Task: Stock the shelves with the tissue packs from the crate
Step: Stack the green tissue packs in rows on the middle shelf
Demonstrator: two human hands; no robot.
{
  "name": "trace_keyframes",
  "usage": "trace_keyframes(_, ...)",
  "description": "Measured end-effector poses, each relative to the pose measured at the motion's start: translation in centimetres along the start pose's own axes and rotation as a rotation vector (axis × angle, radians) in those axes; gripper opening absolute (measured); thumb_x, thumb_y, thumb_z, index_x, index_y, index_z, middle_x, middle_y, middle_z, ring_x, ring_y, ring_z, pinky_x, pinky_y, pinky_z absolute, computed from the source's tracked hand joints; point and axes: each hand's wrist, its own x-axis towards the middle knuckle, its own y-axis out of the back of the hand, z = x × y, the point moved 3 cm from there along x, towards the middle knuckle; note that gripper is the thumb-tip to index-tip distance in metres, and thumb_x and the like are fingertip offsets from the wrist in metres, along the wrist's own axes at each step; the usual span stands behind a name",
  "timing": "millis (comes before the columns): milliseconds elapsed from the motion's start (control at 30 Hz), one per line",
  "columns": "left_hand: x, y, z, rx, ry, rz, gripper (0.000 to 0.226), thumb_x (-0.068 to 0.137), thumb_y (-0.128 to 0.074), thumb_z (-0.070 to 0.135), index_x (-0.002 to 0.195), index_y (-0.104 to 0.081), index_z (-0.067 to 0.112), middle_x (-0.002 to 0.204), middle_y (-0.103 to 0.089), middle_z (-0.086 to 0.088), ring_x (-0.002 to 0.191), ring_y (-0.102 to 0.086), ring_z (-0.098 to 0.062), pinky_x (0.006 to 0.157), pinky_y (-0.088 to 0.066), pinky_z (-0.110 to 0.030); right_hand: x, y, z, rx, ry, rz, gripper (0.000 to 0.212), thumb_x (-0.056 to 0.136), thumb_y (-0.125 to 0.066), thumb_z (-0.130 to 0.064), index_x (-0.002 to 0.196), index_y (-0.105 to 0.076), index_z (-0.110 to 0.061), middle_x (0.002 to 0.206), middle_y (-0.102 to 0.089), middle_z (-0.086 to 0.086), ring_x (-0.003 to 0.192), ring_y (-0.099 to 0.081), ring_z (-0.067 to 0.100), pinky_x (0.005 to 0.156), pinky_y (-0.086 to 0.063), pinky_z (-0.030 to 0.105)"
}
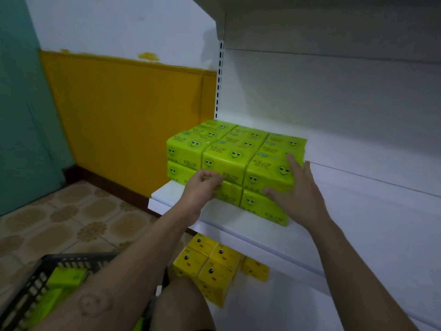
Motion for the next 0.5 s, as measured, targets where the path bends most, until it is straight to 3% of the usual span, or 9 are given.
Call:
trace_keyframes(67, -0.1, 0.4, -0.2, -0.013, -0.008, -0.021, 0.006, 0.092, -0.062, 0.015, 0.097, -0.059, 0.012, 0.095, -0.062, -0.003, 0.097, -0.06, -0.018, 0.093, -0.05, -0.044, -0.6, 0.5, -0.6, -0.012, -0.026, 0.126, 0.11, 0.071, -0.077, -0.055, 0.154, -0.009, -0.034, 0.162, 0.005, 0.011, 0.147, -0.019, 0.031, 0.115, -0.027, 0.047)
trace_keyframes(100, -0.3, 0.8, -0.3, -0.023, -0.014, -0.032, 0.007, 0.093, -0.061, 0.014, 0.098, -0.059, 0.011, 0.094, -0.062, -0.003, 0.097, -0.06, -0.018, 0.093, -0.051, -0.045, -1.3, 0.9, -1.3, 0.022, 0.004, 0.255, 0.105, 0.072, -0.078, -0.052, 0.153, -0.016, -0.028, 0.162, -0.002, 0.012, 0.147, -0.018, 0.03, 0.116, -0.026, 0.047)
trace_keyframes(167, -0.8, 1.8, -0.4, -0.032, -0.026, -0.053, 0.01, 0.093, -0.061, 0.013, 0.102, -0.061, 0.007, 0.095, -0.064, -0.006, 0.097, -0.062, -0.018, 0.087, -0.054, -0.044, -3.3, 1.0, -3.9, 0.115, 0.183, 0.535, 0.078, 0.076, -0.073, -0.041, 0.142, -0.041, -0.016, 0.151, -0.032, 0.014, 0.139, -0.031, 0.026, 0.112, -0.032, 0.042)
trace_keyframes(233, -1.4, 3.5, -0.7, -0.022, -0.032, -0.054, 0.01, 0.094, -0.061, 0.014, 0.102, -0.063, 0.008, 0.094, -0.066, -0.009, 0.094, -0.064, -0.018, 0.08, -0.055, -0.039, -5.6, -0.5, -7.2, 0.153, 0.409, 0.685, 0.048, 0.078, -0.067, -0.03, 0.119, -0.056, -0.008, 0.12, -0.056, 0.014, 0.115, -0.05, 0.026, 0.097, -0.042, 0.037)
trace_keyframes(300, -2.1, 5.9, -1.2, 0.01, -0.05, -0.024, 0.011, 0.094, -0.061, 0.015, 0.102, -0.063, 0.009, 0.095, -0.068, -0.01, 0.092, -0.066, -0.018, 0.078, -0.054, -0.036, -7.0, -4.0, -10.1, 0.223, 0.542, 0.591, 0.028, 0.081, -0.066, -0.024, 0.104, -0.06, -0.01, 0.096, -0.061, 0.006, 0.088, -0.058, 0.02, 0.078, -0.046, 0.029)
trace_keyframes(367, -3.0, 9.2, -2.1, 0.055, -0.067, 0.05, 0.012, 0.093, -0.062, 0.014, 0.102, -0.064, 0.006, 0.096, -0.068, -0.014, 0.091, -0.066, -0.02, 0.08, -0.053, -0.039, -7.7, -8.8, -12.6, 0.279, 0.528, 0.337, 0.021, 0.083, -0.065, -0.027, 0.101, -0.061, -0.018, 0.085, -0.062, -0.004, 0.071, -0.058, 0.012, 0.062, -0.048, 0.029)
trace_keyframes(433, -4.0, 13.4, -3.5, 0.098, -0.04, 0.153, 0.015, 0.093, -0.062, 0.014, 0.103, -0.064, 0.004, 0.097, -0.067, -0.017, 0.089, -0.064, -0.022, 0.079, -0.052, -0.039, -8.3, -14.2, -14.7, 0.223, 0.518, 0.08, 0.018, 0.086, -0.061, -0.032, 0.101, -0.06, -0.022, 0.083, -0.063, -0.006, 0.068, -0.061, 0.015, 0.056, -0.049, 0.032)
trace_keyframes(500, -5.0, 18.3, -5.7, 0.149, 0.042, 0.252, 0.01, 0.093, -0.063, 0.02, 0.097, -0.065, 0.011, 0.097, -0.065, -0.015, 0.093, -0.063, -0.027, 0.074, -0.05, -0.036, -8.8, -19.7, -16.5, 0.096, 0.557, -0.172, 0.021, 0.09, -0.056, -0.034, 0.108, -0.059, -0.022, 0.09, -0.064, -0.001, 0.079, -0.062, 0.023, 0.061, -0.047, 0.035)
